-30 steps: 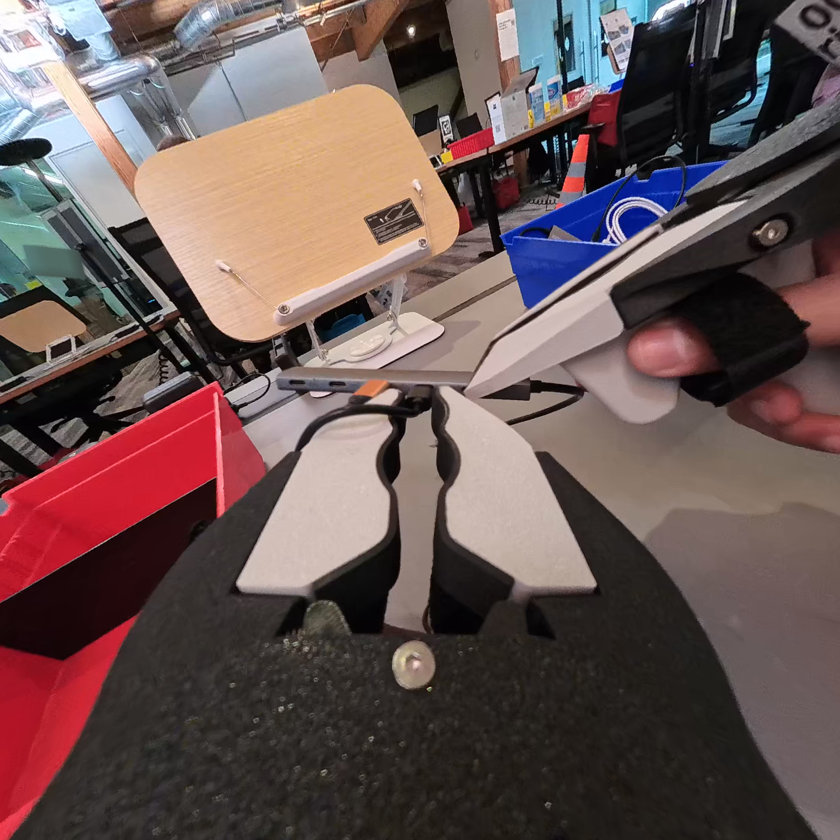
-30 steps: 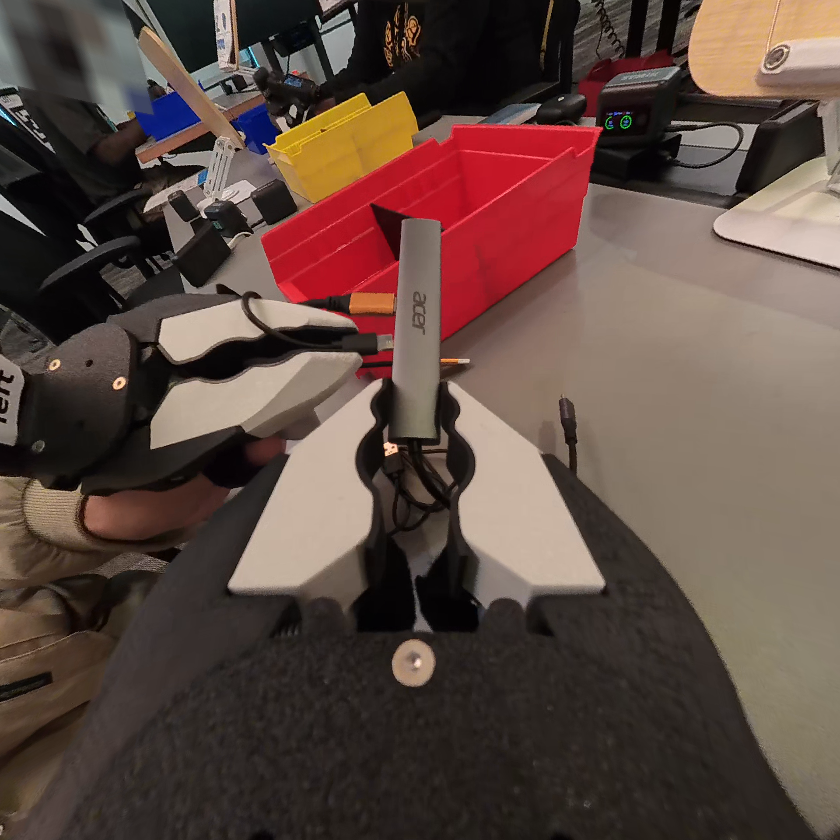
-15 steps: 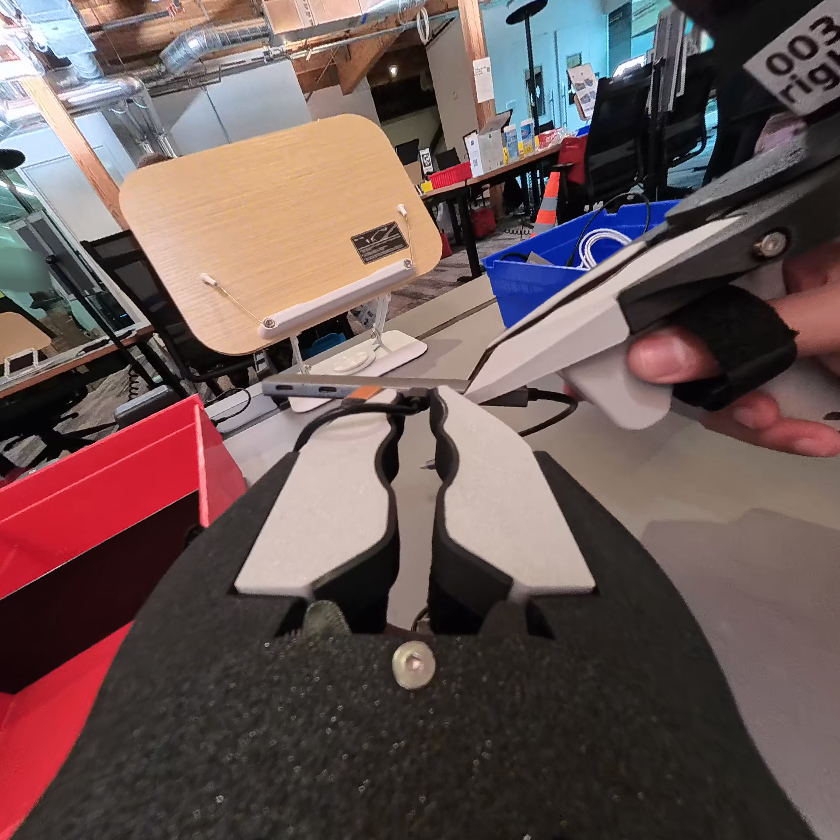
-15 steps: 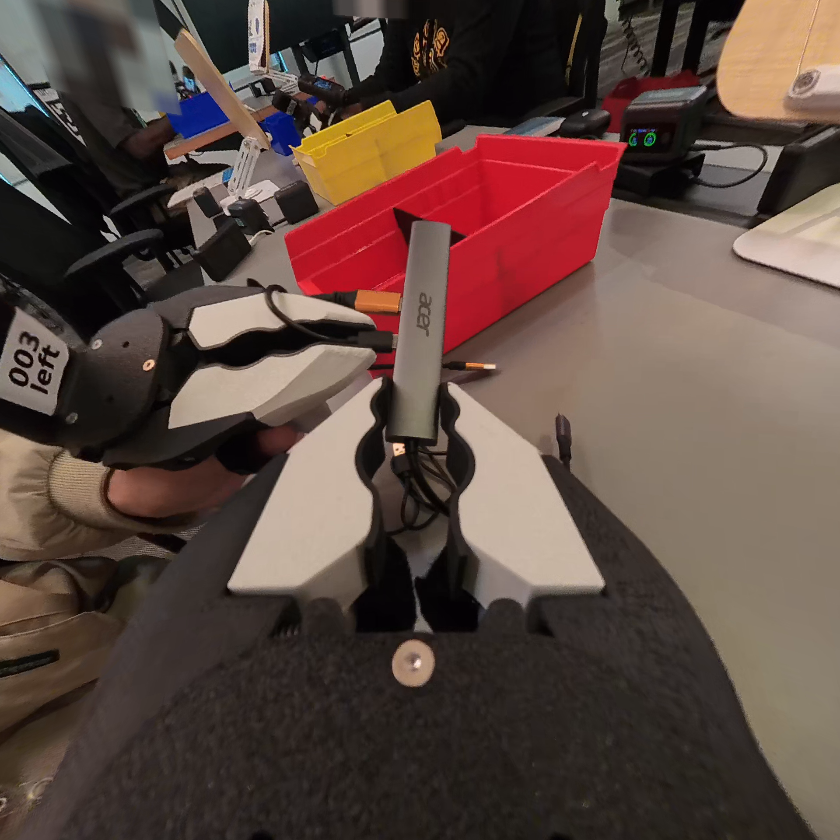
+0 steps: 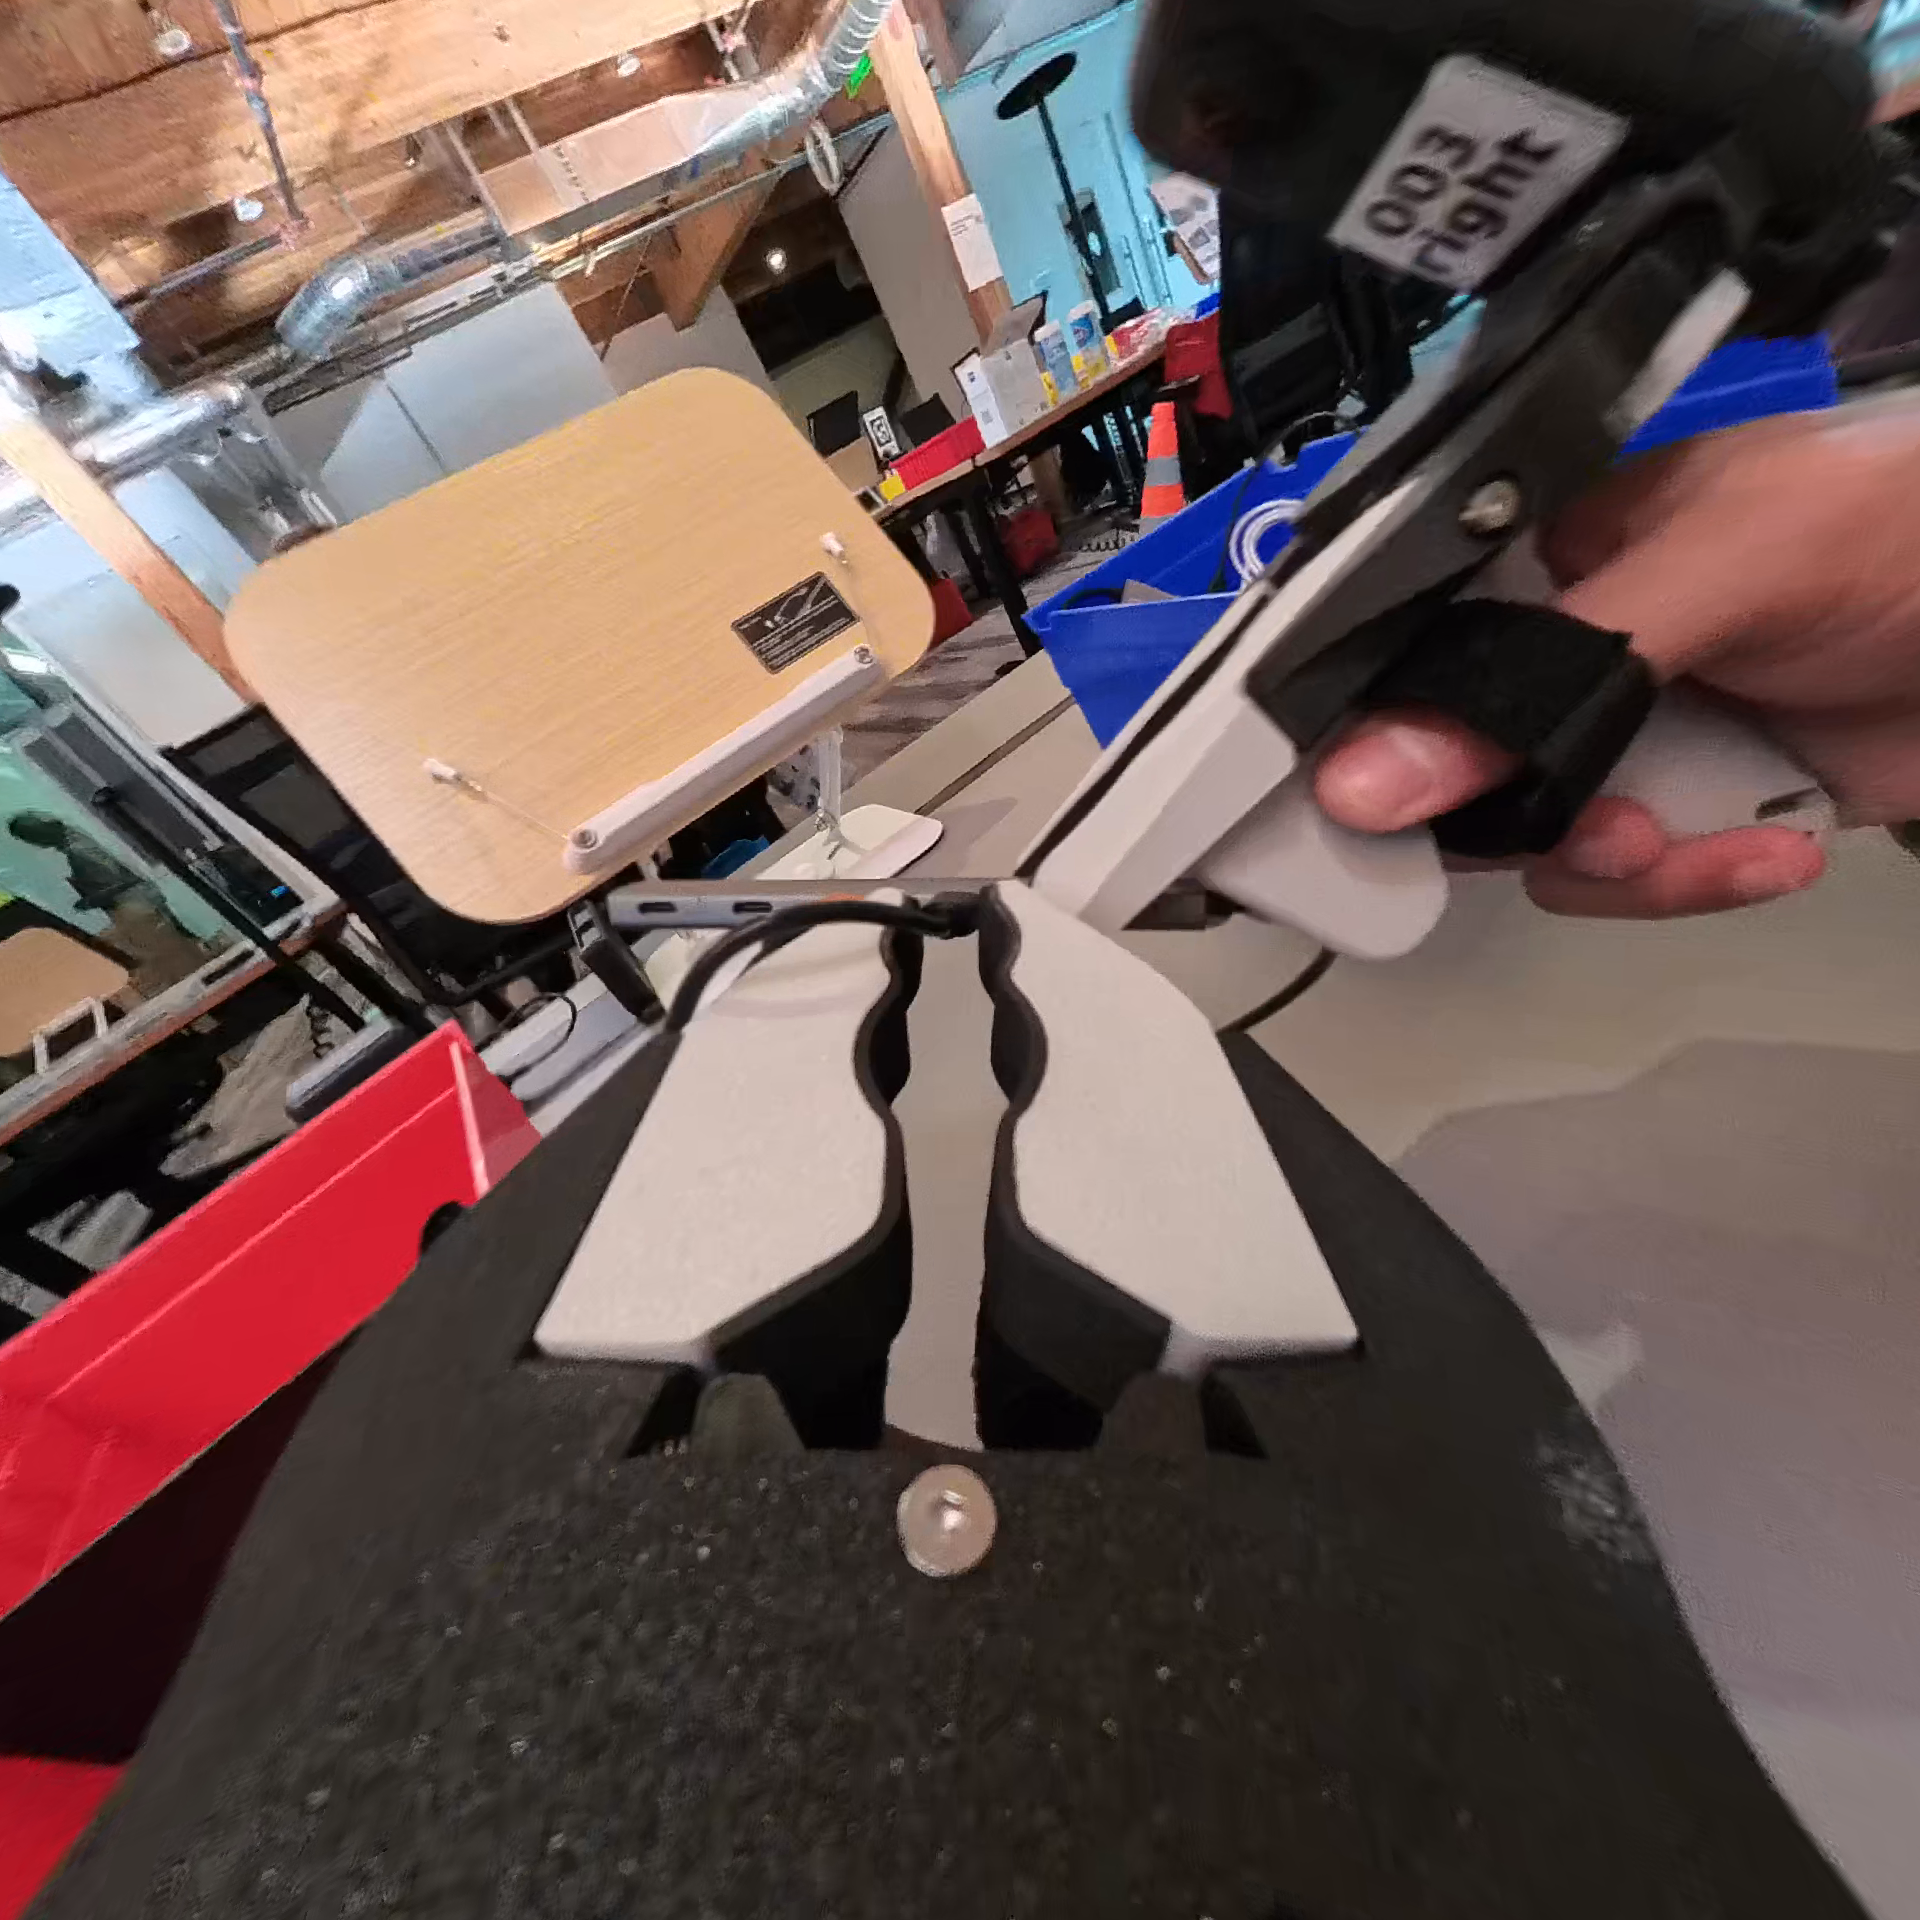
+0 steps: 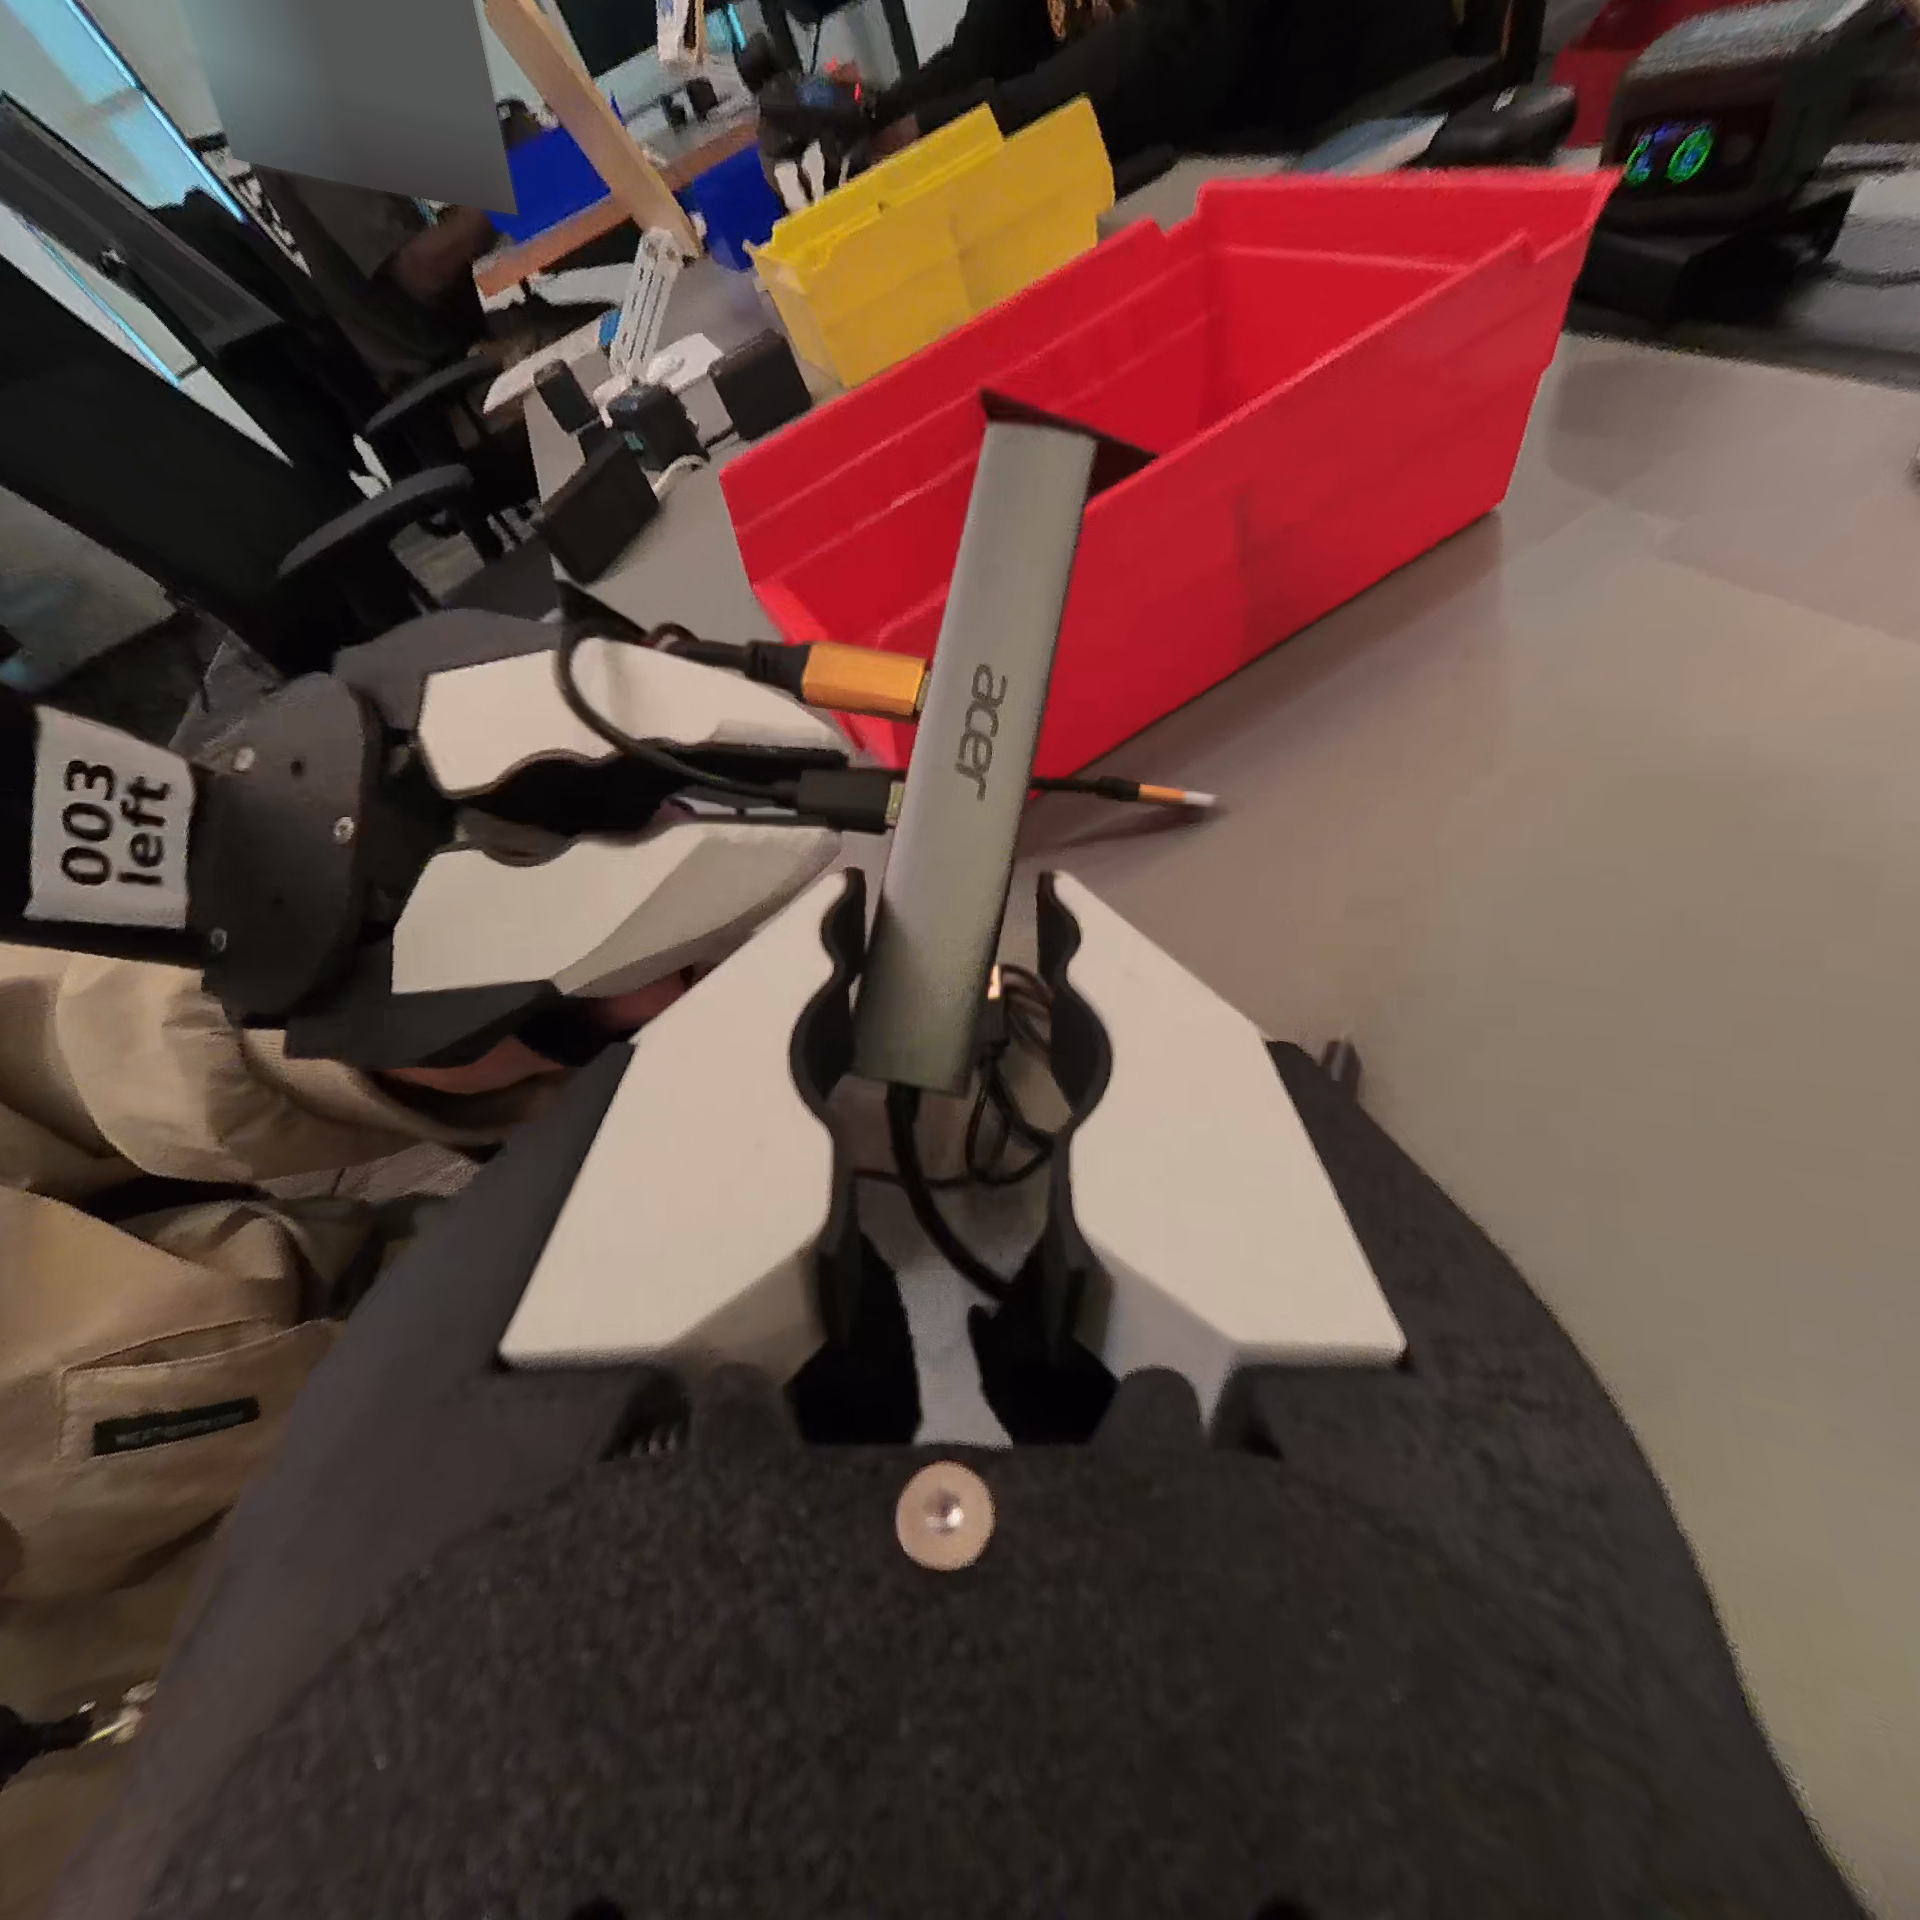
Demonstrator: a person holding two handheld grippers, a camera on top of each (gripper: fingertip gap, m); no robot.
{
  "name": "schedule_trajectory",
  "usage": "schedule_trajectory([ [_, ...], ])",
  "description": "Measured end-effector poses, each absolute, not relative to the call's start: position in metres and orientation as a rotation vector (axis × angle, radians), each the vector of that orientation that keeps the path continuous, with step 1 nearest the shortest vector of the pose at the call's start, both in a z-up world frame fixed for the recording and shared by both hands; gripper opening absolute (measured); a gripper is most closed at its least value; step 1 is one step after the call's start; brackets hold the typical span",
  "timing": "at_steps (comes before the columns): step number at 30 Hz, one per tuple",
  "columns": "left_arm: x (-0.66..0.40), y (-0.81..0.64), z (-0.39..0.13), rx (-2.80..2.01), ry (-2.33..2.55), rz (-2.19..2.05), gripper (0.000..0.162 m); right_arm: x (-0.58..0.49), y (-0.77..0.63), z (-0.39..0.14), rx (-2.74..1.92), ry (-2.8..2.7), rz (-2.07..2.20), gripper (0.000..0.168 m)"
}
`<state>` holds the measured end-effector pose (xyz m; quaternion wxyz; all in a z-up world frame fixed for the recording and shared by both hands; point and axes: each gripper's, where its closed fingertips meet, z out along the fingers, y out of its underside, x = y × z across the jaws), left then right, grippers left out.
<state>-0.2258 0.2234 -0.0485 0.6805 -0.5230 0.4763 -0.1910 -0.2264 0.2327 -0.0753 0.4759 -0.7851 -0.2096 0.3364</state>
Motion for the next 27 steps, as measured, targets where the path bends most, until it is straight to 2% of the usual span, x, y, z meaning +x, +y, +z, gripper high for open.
schedule_trajectory([
  [3,-0.222,0.217,-0.051,-1.127,1.118,-0.371,0.01,-0.229,0.23,-0.08,-1.936,-0.53,0.822,0.024],
  [10,-0.223,0.217,-0.056,-1.112,1.141,-0.375,0.01,-0.222,0.231,-0.087,-1.968,-0.66,0.51,0.024],
  [20,-0.215,0.225,-0.067,-1.274,1.087,-0.404,0.012,-0.211,0.242,-0.091,-2.013,-0.574,0.511,0.022],
  [21,-0.215,0.224,-0.068,-1.284,1.083,-0.378,0.015,-0.207,0.244,-0.089,-2.018,-0.573,0.47,0.022],
  [22,-0.212,0.217,-0.071,-1.284,1.12,-0.386,0.03,-0.199,0.248,-0.084,-2.01,-0.568,0.406,0.022],
  [23,-0.213,0.213,-0.073,-1.298,1.116,-0.391,0.034,-0.196,0.249,-0.079,-2.0,-0.572,0.395,0.022],
  [27,-0.221,0.204,-0.068,-1.352,1.055,-0.491,0.021,-0.174,0.253,-0.062,-1.975,-0.491,0.35,0.022],
])
